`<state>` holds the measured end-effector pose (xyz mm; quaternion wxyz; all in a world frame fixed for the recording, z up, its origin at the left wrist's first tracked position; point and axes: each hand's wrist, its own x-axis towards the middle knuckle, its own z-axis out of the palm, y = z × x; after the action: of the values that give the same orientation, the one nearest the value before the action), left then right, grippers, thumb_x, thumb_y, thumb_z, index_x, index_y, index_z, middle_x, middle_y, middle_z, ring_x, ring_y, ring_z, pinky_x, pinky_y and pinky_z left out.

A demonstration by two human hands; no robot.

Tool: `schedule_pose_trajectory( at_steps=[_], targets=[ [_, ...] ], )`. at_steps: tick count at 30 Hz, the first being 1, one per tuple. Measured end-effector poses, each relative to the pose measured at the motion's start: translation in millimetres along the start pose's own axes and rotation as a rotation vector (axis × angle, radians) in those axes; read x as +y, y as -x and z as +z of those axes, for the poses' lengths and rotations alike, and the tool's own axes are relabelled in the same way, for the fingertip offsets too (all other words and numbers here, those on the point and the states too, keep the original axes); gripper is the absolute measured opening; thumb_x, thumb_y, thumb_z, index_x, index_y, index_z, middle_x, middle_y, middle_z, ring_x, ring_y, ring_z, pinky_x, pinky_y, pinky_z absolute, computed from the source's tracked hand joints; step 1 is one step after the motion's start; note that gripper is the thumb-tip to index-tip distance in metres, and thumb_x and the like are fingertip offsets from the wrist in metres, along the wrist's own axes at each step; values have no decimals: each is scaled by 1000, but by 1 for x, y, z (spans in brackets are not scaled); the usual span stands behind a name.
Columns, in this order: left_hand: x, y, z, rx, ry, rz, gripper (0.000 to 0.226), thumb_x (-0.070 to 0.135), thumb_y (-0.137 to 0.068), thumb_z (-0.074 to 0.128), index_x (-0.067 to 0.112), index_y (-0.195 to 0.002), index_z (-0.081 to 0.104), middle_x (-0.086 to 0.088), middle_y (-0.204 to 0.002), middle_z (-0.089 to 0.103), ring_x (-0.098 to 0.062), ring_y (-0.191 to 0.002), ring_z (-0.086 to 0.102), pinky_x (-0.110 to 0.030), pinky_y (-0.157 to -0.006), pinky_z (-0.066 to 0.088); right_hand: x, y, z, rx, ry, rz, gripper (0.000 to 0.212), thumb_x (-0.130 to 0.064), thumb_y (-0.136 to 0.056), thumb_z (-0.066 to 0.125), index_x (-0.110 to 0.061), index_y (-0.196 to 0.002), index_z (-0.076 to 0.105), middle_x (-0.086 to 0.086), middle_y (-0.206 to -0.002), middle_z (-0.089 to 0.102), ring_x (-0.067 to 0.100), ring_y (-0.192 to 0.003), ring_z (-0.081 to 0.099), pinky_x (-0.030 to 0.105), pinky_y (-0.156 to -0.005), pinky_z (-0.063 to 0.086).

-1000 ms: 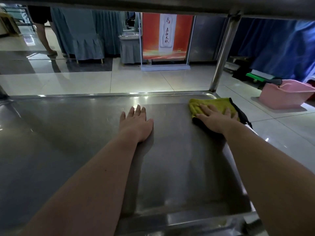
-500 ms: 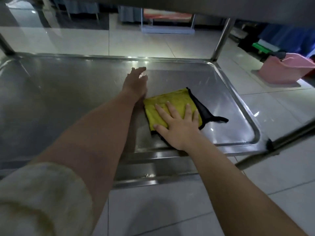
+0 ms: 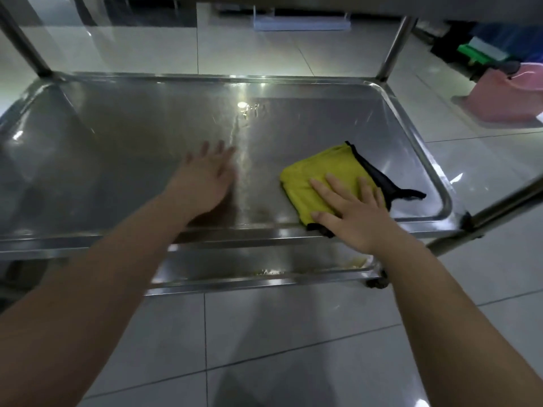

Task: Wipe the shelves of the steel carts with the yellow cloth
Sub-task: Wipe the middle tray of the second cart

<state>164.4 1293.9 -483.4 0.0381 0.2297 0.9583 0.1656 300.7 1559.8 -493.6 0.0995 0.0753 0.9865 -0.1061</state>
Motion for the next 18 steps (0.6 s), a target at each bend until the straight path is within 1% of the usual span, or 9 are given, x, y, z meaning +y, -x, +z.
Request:
schedule_pose_trajectory(
  at_steps=[3,4,5,7,9,11,14,16,18],
  targets=[
    [-56,20,-11,29,-127,-102,52,40,-102,28,26,-152,26,0,-161,16,-29,-149,6,-52,-117,2,20,7,-7,-42,-84,39,63,-86,-73,22,-76,-131,-2,-33,-155,-8,27,-147,-20,54,-109,-24],
    [-67,25,-12,13,-158,-114,52,42,-102,28,27,-152,24,1,-162,15,-29,-149,5,-54,-117,0,20,5,-9,-19,-125,53,65,-88,-70,21,-77,-131,2,-32,-156,-6,27,-146,-21,55,-106,-27],
    [-73,28,-11,-1,-178,-115,53,43,-102,27,29,-153,22,1,-162,14,-28,-149,4,-55,-117,-1,16,3,-10,25,-143,66,65,-88,-71,23,-76,-132,4,-30,-157,-5,30,-146,-22,56,-105,-28],
    [-77,31,-7,12,-190,-103,54,43,-102,27,30,-153,20,2,-162,15,-28,-149,3,-56,-117,-2,1,-7,-8,100,-69,86,64,-85,-79,25,-72,-136,1,-21,-161,-7,38,-145,-19,63,-106,-24],
    [-77,32,-5,48,-194,-97,54,43,-101,28,30,-153,22,2,-161,16,-28,-149,5,-55,-117,-1,-21,-20,-4,75,50,139,67,-85,-80,19,-67,-140,-6,-14,-162,-13,46,-144,-16,70,-107,-16],
    [-78,32,-4,70,-204,-94,54,43,-101,28,30,-153,22,1,-161,17,-27,-149,8,-53,-117,3,-58,-31,4,38,90,157,72,-87,-78,14,-63,-141,-12,-10,-161,-21,51,-141,-18,74,-104,-14],
    [-78,33,-3,91,-201,-79,52,39,-102,25,29,-152,24,1,-161,19,-24,-148,14,-51,-118,7,-145,-35,26,61,80,37,72,-82,-81,18,-59,-143,-10,-4,-161,-21,55,-137,-23,75,-97,-20],
    [-79,34,-6,92,-127,-90,58,35,-95,18,28,-152,26,3,-160,20,-22,-148,15,-47,-118,6,-202,-32,40,81,65,-36,72,-78,-82,21,-55,-146,-4,0,-162,-18,57,-135,-27,75,-92,-25],
    [-82,34,-10,88,-44,-112,67,32,-86,17,26,-151,28,3,-160,21,-20,-148,15,-43,-119,5,-228,-32,47,76,49,-38,71,-77,-83,19,-55,-146,-4,0,-162,-19,57,-134,-29,74,-89,-28]
  ],
)
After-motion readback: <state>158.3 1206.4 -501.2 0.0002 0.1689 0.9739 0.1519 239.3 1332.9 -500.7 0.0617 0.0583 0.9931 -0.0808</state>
